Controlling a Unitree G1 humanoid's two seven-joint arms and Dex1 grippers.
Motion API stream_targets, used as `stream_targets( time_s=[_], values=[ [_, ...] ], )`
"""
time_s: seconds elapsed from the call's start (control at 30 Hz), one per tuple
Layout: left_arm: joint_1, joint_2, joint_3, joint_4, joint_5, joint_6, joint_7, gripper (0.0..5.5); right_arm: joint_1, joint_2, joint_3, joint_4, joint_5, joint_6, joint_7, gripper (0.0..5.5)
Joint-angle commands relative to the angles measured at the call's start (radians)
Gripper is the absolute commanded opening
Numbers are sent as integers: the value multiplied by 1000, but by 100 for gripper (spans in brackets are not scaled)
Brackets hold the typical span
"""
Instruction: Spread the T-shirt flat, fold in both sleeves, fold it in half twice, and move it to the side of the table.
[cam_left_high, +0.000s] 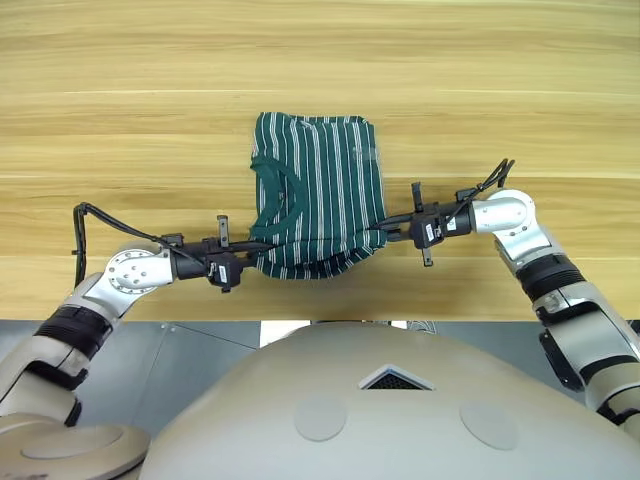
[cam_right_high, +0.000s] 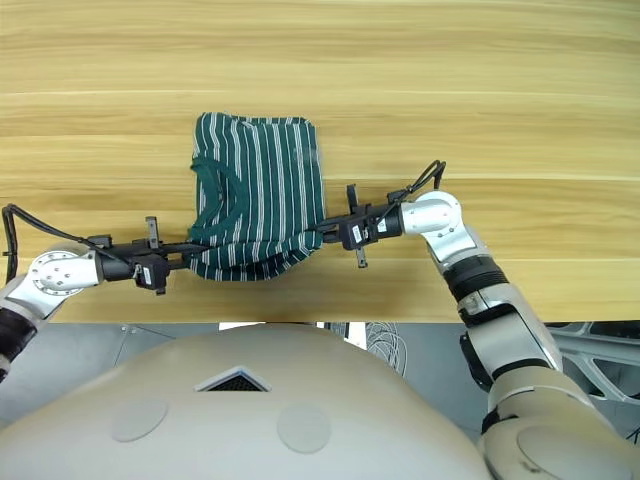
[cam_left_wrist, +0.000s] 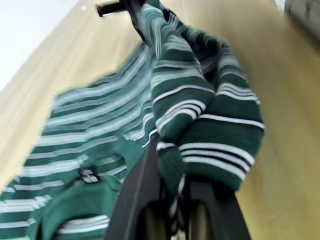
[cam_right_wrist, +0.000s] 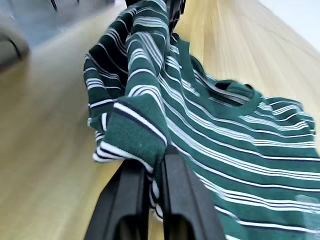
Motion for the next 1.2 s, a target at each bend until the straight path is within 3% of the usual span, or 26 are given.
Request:
stream_targets(
  time_s=[0.03,0.23,0.57,0.77,1.07,1.13,1.2],
  values=[
    [111,89,53,-203,-111,97,-39,0,56,-71,-38,-133,139,115,96,15],
    [61,21,148,-271,-255,309,-96,0,47,-129,-111,-265,299,374,202,15],
    [-179,-245,196,0,-255,705,-231,0,-305,81,-120,160,183,700,244,15],
    [-240,-320,251,110,-187,739,-264,0,-447,191,-183,435,140,759,264,15],
    [-306,-419,299,313,-64,707,-254,0,-495,235,-262,690,12,682,177,15],
    [-318,-432,312,348,-52,707,-257,36,-495,240,-276,722,-12,674,146,15],
    [-322,-440,317,362,-46,701,-269,67,-496,248,-291,740,-25,671,136,67]
  ],
)
